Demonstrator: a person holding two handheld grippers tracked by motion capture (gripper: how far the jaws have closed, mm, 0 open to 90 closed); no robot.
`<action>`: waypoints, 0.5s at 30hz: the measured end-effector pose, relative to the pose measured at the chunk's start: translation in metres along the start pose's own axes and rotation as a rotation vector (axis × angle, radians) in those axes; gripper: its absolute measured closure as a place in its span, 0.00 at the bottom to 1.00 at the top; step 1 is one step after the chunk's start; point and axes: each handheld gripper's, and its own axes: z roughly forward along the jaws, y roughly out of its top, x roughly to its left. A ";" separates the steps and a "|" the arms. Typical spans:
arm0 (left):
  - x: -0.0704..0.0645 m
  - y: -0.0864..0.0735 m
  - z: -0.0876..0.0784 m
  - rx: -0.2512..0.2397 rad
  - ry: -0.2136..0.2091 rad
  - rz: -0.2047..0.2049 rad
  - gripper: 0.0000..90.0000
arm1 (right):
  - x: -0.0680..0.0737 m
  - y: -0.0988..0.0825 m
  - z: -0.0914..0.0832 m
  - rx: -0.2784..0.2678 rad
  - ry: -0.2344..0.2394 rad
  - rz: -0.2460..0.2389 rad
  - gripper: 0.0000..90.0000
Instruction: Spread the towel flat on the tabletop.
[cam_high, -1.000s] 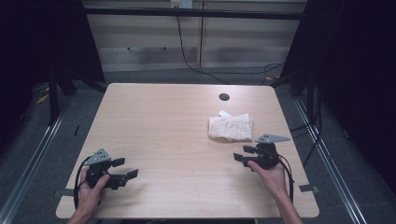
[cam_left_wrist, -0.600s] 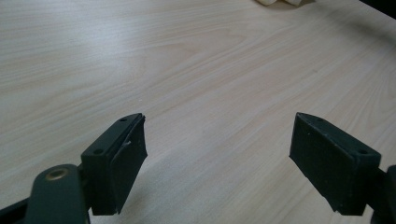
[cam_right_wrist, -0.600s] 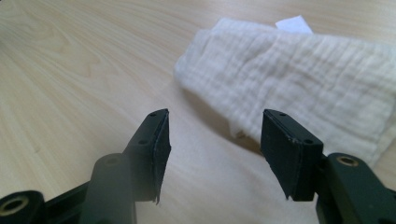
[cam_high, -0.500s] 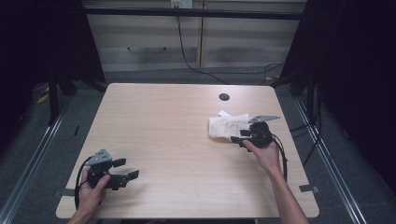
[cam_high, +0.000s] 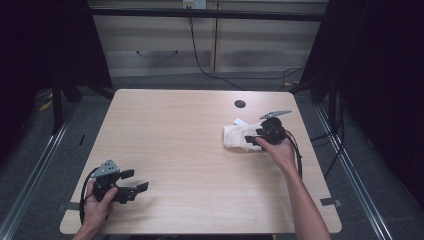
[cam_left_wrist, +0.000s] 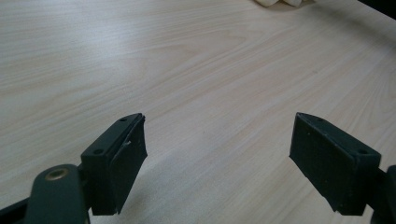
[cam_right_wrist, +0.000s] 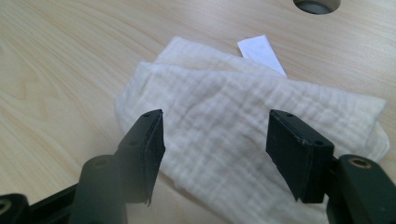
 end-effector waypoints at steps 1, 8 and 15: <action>0.000 0.000 0.000 -0.001 0.001 -0.003 0.20 | -0.001 0.001 0.002 0.007 -0.004 0.002 0.40; 0.001 0.000 -0.001 0.000 0.007 -0.004 0.20 | -0.006 -0.004 0.026 0.059 -0.012 0.021 0.38; 0.001 0.000 0.000 0.004 0.006 -0.002 0.20 | 0.000 -0.010 0.037 0.096 -0.043 0.005 0.67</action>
